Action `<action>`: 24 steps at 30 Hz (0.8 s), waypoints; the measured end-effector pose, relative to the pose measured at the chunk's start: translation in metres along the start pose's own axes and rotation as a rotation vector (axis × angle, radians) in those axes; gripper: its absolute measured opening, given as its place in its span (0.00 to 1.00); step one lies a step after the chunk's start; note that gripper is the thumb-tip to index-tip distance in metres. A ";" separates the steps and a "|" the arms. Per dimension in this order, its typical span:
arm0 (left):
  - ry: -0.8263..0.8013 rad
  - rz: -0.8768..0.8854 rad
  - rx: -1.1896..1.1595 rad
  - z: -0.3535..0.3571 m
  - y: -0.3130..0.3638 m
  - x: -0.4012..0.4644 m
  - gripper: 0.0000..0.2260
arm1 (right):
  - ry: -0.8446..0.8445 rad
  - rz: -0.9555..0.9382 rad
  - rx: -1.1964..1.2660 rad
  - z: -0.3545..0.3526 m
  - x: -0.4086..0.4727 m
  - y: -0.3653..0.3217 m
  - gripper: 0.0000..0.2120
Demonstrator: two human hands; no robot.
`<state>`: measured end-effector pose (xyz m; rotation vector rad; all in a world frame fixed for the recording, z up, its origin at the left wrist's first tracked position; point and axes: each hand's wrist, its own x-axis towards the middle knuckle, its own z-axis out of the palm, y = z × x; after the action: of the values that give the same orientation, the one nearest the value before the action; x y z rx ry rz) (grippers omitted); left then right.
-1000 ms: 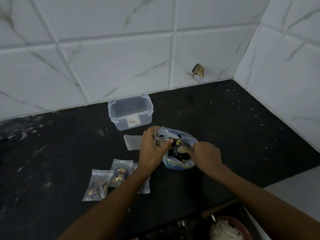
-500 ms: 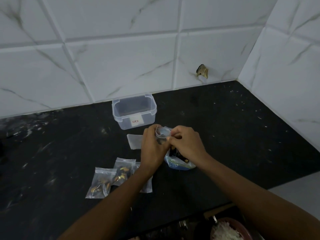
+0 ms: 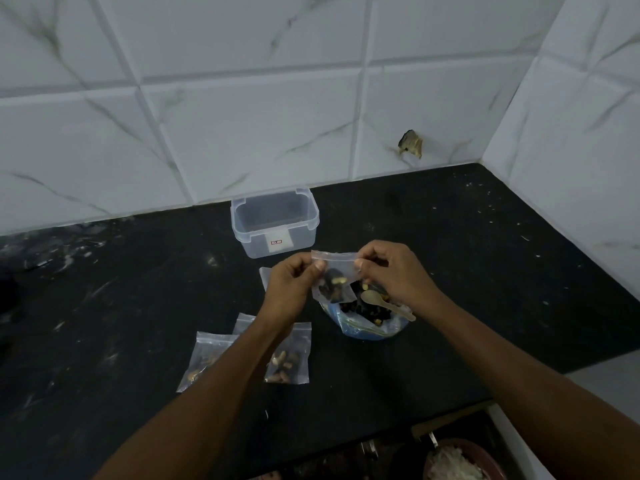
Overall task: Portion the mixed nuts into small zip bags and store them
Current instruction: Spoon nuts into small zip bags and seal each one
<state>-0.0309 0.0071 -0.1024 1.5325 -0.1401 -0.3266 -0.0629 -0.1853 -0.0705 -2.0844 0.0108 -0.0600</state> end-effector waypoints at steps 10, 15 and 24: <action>0.004 0.017 -0.086 -0.001 0.003 0.003 0.06 | 0.018 -0.019 0.055 0.004 0.005 0.001 0.02; -0.056 0.010 -0.101 -0.001 0.009 0.004 0.07 | 0.013 -0.036 0.001 0.001 0.007 0.002 0.05; -0.027 0.005 -0.054 0.003 0.012 0.006 0.07 | -0.020 -0.020 0.020 0.001 0.008 0.004 0.05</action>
<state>-0.0251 0.0030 -0.0914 1.4744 -0.1548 -0.3443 -0.0549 -0.1868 -0.0738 -2.0647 -0.0225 -0.0504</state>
